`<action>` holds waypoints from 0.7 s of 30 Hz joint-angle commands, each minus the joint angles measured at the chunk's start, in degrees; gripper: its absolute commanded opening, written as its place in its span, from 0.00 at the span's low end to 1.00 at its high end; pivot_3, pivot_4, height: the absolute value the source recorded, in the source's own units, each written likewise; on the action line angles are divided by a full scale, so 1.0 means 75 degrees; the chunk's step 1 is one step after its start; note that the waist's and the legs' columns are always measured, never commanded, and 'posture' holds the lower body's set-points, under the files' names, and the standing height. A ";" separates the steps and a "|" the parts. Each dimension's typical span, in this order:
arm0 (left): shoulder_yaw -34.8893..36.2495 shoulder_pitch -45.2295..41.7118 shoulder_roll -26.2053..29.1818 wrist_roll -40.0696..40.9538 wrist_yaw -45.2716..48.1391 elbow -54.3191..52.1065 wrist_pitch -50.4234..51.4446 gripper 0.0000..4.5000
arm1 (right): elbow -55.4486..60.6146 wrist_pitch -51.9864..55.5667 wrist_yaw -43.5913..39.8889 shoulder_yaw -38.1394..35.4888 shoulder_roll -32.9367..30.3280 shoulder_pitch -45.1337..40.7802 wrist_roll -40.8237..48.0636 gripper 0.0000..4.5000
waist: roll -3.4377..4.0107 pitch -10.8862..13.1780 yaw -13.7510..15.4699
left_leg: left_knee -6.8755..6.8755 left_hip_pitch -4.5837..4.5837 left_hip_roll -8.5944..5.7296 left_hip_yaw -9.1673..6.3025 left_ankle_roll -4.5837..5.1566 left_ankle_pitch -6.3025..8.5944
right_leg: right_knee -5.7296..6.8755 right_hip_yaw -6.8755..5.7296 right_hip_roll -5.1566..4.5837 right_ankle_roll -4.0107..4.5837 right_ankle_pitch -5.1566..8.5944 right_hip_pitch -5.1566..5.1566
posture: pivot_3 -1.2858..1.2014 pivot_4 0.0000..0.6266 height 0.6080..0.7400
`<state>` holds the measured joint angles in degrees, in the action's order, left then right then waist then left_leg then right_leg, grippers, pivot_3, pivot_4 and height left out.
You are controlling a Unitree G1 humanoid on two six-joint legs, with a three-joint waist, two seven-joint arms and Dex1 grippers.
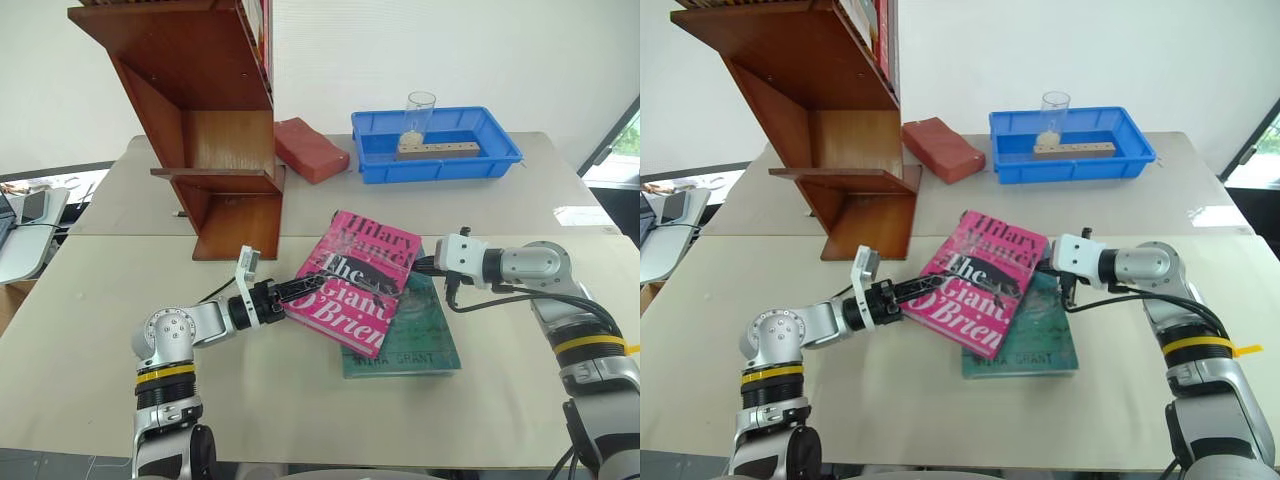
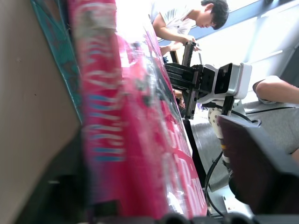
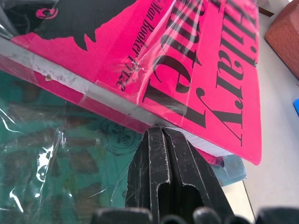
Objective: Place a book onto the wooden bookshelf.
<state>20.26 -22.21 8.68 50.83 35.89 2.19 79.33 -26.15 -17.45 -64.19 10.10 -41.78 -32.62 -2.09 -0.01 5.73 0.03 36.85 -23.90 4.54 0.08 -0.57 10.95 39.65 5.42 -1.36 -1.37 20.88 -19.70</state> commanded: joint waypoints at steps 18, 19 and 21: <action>0.0125 0.0707 -0.0350 0.1007 -0.1062 -0.0926 -0.0096 0.08 | 0.2256 0.0670 -0.0515 -0.0635 -0.0795 0.0658 0.0926 0.00 | 0.0004 0.0004 -0.0044 | -0.0014 0.0025 -0.0011 -0.0023 -0.0001 0.0001 | -0.0076 -0.0003 -0.0004 -0.0001 0.0000 0.0072 | 0.52 0.24 0.31; 0.0088 0.0779 -0.0384 0.0958 -0.1153 -0.0947 -0.0177 0.08 | 0.2286 0.0697 -0.0514 -0.0640 -0.0802 0.0686 0.0930 0.00 | 0.0002 0.0005 -0.0033 | -0.0014 0.0024 -0.0013 -0.0024 -0.0001 0.0001 | -0.0077 -0.0003 -0.0005 -0.0002 0.0000 0.0074 | 0.52 0.24 0.31; 0.0009 0.0915 -0.0403 0.0928 -0.1259 -0.0993 -0.0318 0.19 | 0.2327 0.0732 -0.0525 -0.0642 -0.0825 0.0734 0.0936 0.00 | 0.0003 0.0005 -0.0013 | -0.0014 0.0024 -0.0018 -0.0028 -0.0001 0.0001 | -0.0079 -0.0001 -0.0007 -0.0002 0.0000 0.0077 | 0.52 0.24 0.31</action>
<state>21.40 -15.33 5.63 57.68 26.91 -2.94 78.19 -10.96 -12.23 -68.29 7.16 -47.07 -26.57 3.54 0.01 5.77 -0.07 36.74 -23.71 4.39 -0.13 -0.58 10.96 39.05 5.42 -1.42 -1.39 20.88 -19.11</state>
